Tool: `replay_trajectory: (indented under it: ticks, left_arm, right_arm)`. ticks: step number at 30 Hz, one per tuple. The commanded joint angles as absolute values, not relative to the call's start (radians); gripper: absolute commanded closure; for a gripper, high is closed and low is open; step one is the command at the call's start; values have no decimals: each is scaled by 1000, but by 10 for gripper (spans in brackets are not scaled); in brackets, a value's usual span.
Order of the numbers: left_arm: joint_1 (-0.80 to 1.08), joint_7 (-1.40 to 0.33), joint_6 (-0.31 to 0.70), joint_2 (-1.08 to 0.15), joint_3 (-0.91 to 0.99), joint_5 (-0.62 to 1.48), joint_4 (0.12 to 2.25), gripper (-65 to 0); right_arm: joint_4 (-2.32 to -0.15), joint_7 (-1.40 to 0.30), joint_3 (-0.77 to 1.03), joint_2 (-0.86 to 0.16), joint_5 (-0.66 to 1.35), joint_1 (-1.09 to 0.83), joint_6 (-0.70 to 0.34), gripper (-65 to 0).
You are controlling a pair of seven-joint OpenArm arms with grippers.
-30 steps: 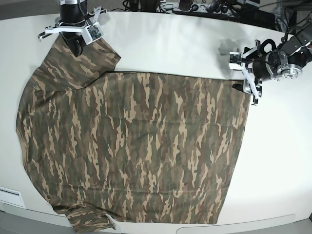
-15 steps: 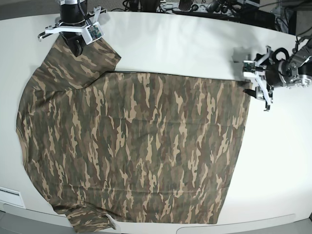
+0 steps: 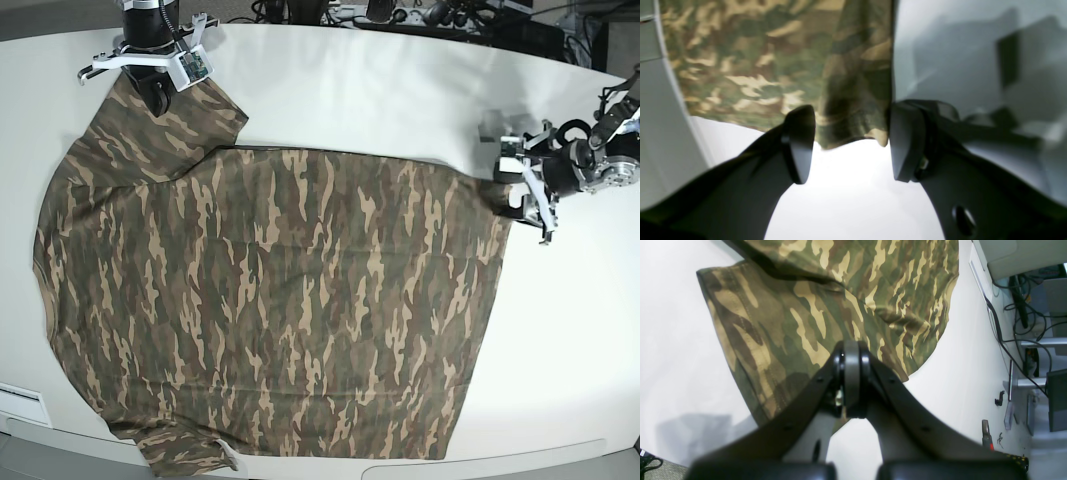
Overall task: Fold the T-shirt properly
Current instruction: 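Grasp the shirt edges with both grippers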
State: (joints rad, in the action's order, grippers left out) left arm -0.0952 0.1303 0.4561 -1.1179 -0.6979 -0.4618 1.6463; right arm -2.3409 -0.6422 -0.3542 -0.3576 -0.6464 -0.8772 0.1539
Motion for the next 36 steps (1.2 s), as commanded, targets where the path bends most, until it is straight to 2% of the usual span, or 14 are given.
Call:
replay_trajectory:
  ticks: [1, 3, 6, 7, 13, 16, 21, 25, 27, 30, 32, 36]
  left_arm:
    - [-81, 93, 512, -1114, -709, -490, 1634, -351]
    - [-81, 64, 512, -1101, -709, -485, 1634, -263]
    - [-81, -7, 499, -1097, -709, -421, 1637, -22]
    - [-81, -38, 487, -1097, -709, -396, 1639, 0]
    - [-81, -123, 427, -1103, -709, -372, 1668, 0]
    - [-81, -145, 424, -1110, -709, -371, 1708, 0]
    - [-81, -220, 421, -1119, -709, -319, 1800, 0]
    - [-80, -245, 421, -1119, -709, -279, 1847, 0]
    - [-81, -245, 421, -1119, -709, -277, 1850, 0]
    - [-81, -245, 421, -1119, -709, -279, 1850, 0]
    - [-81, -245, 421, -1119, -709, -279, 1850, 0]
    - [-81, -263, 421, -1120, -709, -279, 1850, 0]
  right_arm:
    - [-2356, -621, -352, -363, -661, -883, 166, 0]
    - [-2356, -621, -352, -363, -661, -883, 170, 0]
    - [-2356, -620, -352, -363, -661, -883, 169, 0]
    - [-2356, -620, -352, -363, -661, -883, 169, 0]
    - [-2356, -620, -352, -363, -678, -883, 169, 0]
    - [-2356, -621, -350, -364, -731, -874, 179, 0]
    - [-2356, -618, -286, -366, -673, -843, 182, 0]
    - [-2356, -556, -160, -366, -537, -831, 85, -2]
    - [-2356, -548, -102, -366, -483, -832, 44, -111]
    - [-2356, -534, -33, -380, -419, -834, 41, -264]
    - [-2348, -533, 1, -406, -379, -833, 38, -314]
    - [-2267, -498, 39, -466, -322, -833, -28, -334]
